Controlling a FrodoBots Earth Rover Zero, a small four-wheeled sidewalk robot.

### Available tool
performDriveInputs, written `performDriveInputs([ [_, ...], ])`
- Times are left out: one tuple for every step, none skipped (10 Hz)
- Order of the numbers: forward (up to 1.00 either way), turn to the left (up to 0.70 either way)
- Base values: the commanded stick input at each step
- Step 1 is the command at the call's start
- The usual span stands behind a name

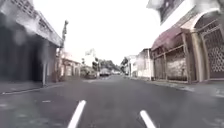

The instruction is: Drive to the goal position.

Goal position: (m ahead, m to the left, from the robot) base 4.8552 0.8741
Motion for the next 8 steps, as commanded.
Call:
performDriveInputs([
  [1.00, -0.30],
  [1.00, -0.33],
  [1.00, -0.19],
  [1.00, 0.01],
  [1.00, 0.03],
  [1.00, 0.06],
  [1.00, 0.03],
  [1.00, 0.17],
])
